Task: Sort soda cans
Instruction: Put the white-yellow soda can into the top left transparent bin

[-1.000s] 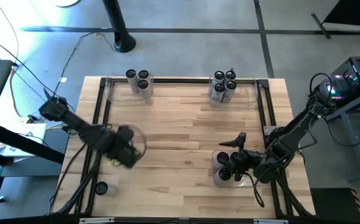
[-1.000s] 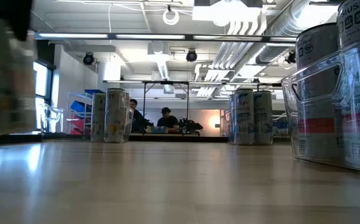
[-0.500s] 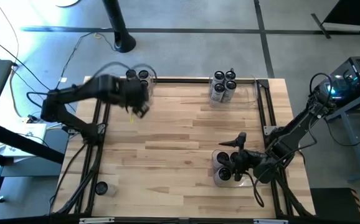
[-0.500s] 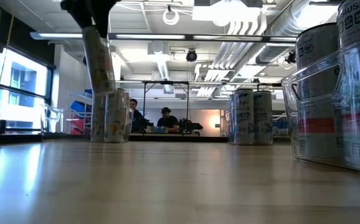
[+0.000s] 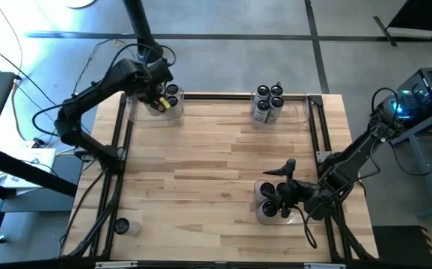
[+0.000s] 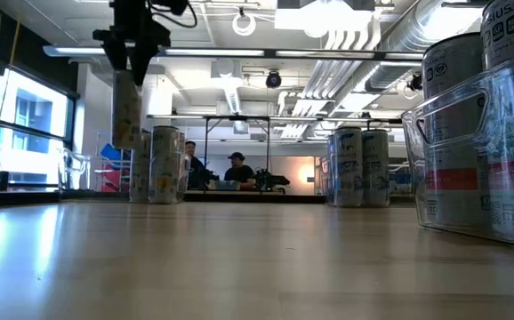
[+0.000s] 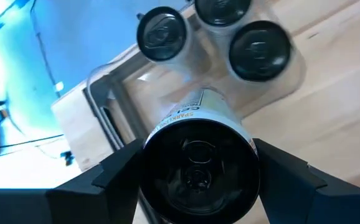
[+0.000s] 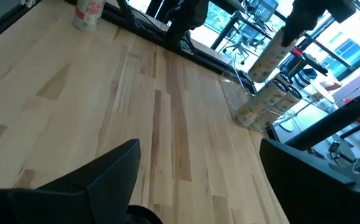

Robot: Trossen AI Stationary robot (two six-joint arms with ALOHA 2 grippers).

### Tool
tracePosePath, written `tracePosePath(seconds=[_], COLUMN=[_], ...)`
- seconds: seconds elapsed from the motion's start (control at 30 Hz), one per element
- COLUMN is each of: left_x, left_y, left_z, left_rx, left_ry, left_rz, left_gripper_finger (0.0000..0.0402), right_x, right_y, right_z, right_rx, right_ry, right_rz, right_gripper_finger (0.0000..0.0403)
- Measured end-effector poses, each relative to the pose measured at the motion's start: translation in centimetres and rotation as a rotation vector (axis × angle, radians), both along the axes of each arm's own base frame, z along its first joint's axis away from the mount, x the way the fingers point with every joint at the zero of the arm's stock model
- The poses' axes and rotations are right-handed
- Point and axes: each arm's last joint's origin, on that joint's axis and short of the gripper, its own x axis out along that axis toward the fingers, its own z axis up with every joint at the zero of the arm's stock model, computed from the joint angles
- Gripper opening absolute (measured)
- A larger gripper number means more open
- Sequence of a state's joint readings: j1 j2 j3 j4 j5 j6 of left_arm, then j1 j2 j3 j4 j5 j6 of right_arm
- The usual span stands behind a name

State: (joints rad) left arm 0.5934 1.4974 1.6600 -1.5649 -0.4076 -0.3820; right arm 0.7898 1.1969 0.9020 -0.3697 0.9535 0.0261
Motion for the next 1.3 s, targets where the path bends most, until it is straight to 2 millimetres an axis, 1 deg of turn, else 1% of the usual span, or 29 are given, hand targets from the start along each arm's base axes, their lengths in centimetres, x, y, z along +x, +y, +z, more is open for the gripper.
tracePosePath(seconds=[0.2, 0.33, 0.43, 0.57, 0.8, 1.07, 1.23, 1.3], left_x=[0.9, 1.9, 2.3, 3.0, 3.3, 2.4, 1.1, 0.3], left_y=[3.1, 4.9, 5.8, 6.8, 7.2, 7.5, 6.7, 6.3], left_z=[-2.1, -3.8, -5.0, -6.1, -6.3, -6.3, -7.4, -7.9], left_rx=[-0.050, -0.101, -0.140, -0.137, -0.124, -0.143, -0.157, -0.158], left_ry=[0.070, 0.082, 0.114, 0.113, 0.096, 0.116, 0.108, 0.067], left_rz=[-0.014, -0.034, -0.022, -0.019, -0.017, 0.016, 0.027, 0.034], left_gripper_finger=[0.0245, 0.0245, 0.0245, 0.0245, 0.0245, 0.0245, 0.0245, 0.0245], right_x=[0.0, 0.0, 0.0, 0.0, 0.0, -0.1, -0.1, -0.1], right_y=[0.0, 0.0, 0.0, 0.0, 0.1, 0.1, 0.1, 0.1], right_z=[0.0, 0.0, 0.0, 0.0, 0.0, -0.1, -0.1, -0.1], right_rx=[0.007, 0.022, 0.022, 0.025, 0.032, 0.064, 0.076, 0.074], right_ry=[-0.003, -0.007, -0.007, -0.008, -0.007, 0.003, 0.011, 0.011], right_rz=[-0.002, -0.008, -0.008, -0.009, -0.005, 0.002, 0.015, 0.016], right_gripper_finger=[0.0326, 0.0326, 0.0326, 0.0326, 0.0326, 0.0326, 0.0326, 0.0326])
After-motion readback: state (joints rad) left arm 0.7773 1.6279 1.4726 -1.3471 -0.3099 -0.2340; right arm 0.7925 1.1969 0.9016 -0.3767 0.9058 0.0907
